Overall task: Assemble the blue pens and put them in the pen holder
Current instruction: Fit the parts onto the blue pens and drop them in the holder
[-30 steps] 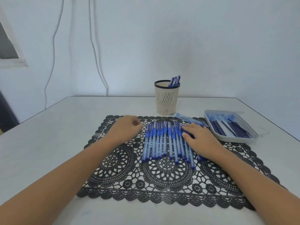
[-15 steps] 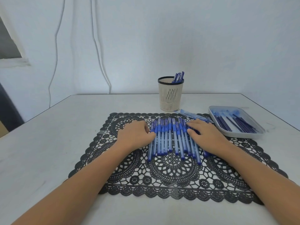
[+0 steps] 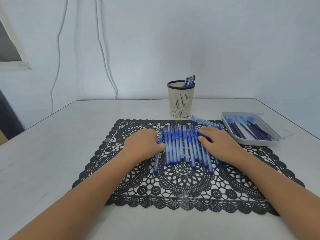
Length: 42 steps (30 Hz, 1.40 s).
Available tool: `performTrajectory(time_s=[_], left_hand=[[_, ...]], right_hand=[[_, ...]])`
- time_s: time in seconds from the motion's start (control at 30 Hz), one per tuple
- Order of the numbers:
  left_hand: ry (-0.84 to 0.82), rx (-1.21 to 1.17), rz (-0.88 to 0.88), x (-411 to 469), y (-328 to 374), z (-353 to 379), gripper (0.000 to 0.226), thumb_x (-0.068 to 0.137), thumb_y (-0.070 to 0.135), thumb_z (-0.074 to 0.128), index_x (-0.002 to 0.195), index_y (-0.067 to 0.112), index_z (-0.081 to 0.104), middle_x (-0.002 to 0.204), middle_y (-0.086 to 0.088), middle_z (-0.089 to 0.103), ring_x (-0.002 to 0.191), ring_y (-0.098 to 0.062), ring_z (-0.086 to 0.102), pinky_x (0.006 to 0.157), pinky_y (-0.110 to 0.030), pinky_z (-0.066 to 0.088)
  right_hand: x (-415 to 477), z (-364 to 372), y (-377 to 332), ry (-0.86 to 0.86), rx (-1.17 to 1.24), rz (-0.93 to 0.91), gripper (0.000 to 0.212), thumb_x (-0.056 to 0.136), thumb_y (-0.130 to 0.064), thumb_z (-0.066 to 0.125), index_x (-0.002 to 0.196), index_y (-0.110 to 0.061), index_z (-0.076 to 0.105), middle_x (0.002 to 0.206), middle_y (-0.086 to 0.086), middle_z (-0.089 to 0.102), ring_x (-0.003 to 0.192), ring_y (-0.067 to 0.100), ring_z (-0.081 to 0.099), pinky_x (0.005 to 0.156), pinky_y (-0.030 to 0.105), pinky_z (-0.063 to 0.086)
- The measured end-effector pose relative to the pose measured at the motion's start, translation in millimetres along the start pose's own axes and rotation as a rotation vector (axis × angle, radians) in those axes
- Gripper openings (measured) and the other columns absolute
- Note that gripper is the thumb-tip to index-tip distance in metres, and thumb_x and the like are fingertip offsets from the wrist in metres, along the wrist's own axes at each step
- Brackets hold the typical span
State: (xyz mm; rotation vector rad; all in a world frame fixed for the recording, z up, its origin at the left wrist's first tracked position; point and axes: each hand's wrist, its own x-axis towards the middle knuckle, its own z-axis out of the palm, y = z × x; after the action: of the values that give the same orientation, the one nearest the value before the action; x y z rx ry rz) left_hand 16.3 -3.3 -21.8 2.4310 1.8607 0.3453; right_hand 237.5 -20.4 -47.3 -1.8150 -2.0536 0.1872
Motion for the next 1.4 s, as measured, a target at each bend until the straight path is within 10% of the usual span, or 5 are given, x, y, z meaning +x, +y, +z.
performTrajectory(time_s=[0.3, 0.63, 1.03, 1.4], left_hand=[[0.127, -0.247, -0.031, -4.0, -8.8, -7.7, 0.019, 0.085, 0.03, 0.053, 0.092, 0.013, 0.058, 0.08, 0.001, 0.063, 0.066, -0.014, 0.053, 0.062, -0.028, 0.045], [0.206, -0.236, 0.404, -22.4, 0.3, -0.4, 0.022, 0.095, 0.029, 0.044, 0.114, 0.02, 0.051, 0.087, 0.017, 0.05, 0.066, 0.012, 0.045, 0.06, -0.009, 0.035], [0.177, -0.229, 0.627, -25.6, 1.8, 3.2, 0.026, 0.094, 0.027, 0.049, 0.112, 0.012, 0.061, 0.088, 0.013, 0.053, 0.076, -0.002, 0.049, 0.072, -0.007, 0.036], [0.185, -0.279, 0.709, -25.4, -2.1, 1.7, 0.039, 0.091, 0.037, 0.039, 0.107, 0.011, 0.063, 0.082, 0.015, 0.051, 0.071, 0.002, 0.047, 0.072, -0.003, 0.035]], right_hand=[[-1.7, -5.1, -1.4, 0.067, 0.109, -0.036, 0.038, 0.099, -0.03, 0.036, 0.134, -0.021, 0.048, 0.143, -0.004, 0.043, 0.131, 0.01, 0.036, 0.113, 0.031, 0.021], [-16.7, -20.0, -24.4, 0.226, 0.21, -0.328, 0.039, 0.093, -0.028, 0.051, 0.132, -0.026, 0.049, 0.128, -0.013, 0.049, 0.113, -0.008, 0.036, 0.096, 0.006, 0.021], [-25.4, -17.7, -49.8, -0.036, -0.242, -0.479, 0.029, 0.1, -0.033, 0.028, 0.11, -0.016, 0.048, 0.096, -0.003, 0.052, 0.082, 0.013, 0.051, 0.074, 0.025, 0.04], [-23.5, -19.6, -48.8, -0.047, 0.051, -0.489, 0.02, 0.096, -0.028, 0.045, 0.085, -0.014, 0.054, 0.053, -0.01, 0.043, 0.053, 0.004, 0.047, 0.051, 0.019, 0.035]])
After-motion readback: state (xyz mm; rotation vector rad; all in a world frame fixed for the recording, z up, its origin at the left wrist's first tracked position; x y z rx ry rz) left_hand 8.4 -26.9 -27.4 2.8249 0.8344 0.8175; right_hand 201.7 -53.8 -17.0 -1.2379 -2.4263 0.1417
